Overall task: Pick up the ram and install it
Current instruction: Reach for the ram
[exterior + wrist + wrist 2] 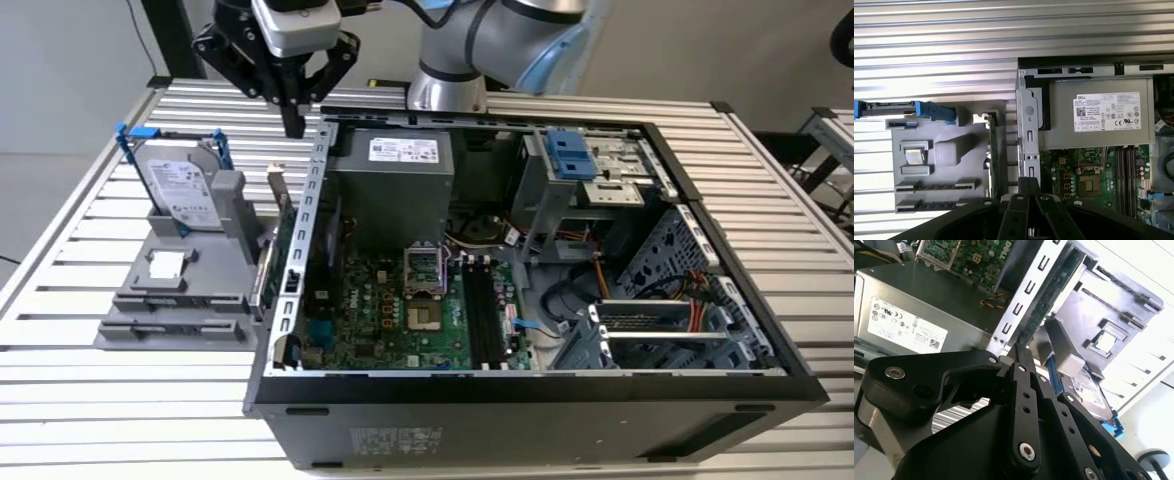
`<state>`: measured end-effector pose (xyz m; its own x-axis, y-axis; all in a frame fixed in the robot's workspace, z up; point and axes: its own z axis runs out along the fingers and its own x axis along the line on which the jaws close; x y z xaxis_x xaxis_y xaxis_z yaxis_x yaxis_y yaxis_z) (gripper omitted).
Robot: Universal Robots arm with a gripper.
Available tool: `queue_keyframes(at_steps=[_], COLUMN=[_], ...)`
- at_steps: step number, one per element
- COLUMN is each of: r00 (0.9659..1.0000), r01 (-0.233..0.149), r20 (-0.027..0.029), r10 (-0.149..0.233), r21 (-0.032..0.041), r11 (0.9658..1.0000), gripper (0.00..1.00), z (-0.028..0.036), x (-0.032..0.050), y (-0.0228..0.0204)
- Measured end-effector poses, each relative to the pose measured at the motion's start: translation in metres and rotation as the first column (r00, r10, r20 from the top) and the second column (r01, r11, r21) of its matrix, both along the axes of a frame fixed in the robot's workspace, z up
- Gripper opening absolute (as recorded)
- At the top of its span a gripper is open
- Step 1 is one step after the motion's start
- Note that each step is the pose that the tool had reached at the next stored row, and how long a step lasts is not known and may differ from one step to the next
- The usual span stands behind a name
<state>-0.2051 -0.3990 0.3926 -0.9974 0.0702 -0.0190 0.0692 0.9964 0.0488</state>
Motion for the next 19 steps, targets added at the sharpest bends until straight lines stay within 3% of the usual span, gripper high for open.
queue_keyframes(at_steps=[11, 19], r00=[1.0000, 1.0000], r01=[-0.001, -0.004], r20=[0.0000, 0.0000], r10=[0.001, 0.004], r21=[0.0000, 0.0000], r11=[1.0000, 1.0000], gripper=[0.00, 0.00], z=[0.0000, 0.0000], x=[-0.0294, -0.0593], y=[0.0000, 0.0000])
